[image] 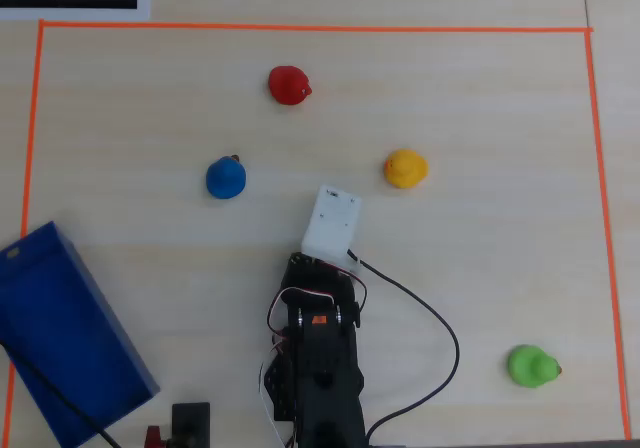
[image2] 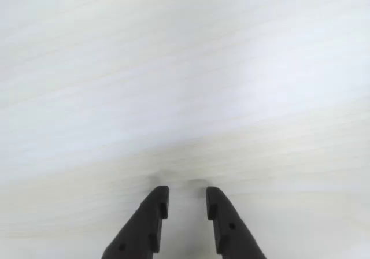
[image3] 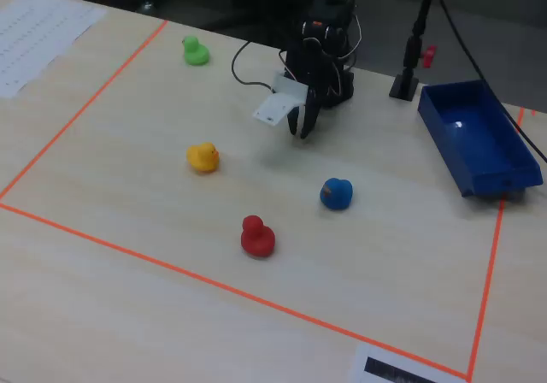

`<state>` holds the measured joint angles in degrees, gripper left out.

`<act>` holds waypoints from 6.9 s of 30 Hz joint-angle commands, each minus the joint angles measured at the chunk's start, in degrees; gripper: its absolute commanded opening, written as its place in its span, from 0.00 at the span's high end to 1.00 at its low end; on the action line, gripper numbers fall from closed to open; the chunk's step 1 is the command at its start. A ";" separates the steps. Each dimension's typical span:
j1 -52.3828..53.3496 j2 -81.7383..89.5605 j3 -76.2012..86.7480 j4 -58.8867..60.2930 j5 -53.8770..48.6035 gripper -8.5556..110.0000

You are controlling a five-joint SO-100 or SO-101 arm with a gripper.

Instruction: Grasp blue duck and put it into box.

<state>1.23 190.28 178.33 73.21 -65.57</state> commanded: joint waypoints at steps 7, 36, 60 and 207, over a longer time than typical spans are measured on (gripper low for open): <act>0.35 -0.62 -0.18 1.32 -0.35 0.87; 0.35 -0.62 -0.18 1.32 -0.35 0.87; 0.35 -0.62 -0.18 1.32 -0.35 0.87; -71.19 -141.50 -150.38 27.95 31.90 0.58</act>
<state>-71.28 45.35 28.56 99.76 -32.43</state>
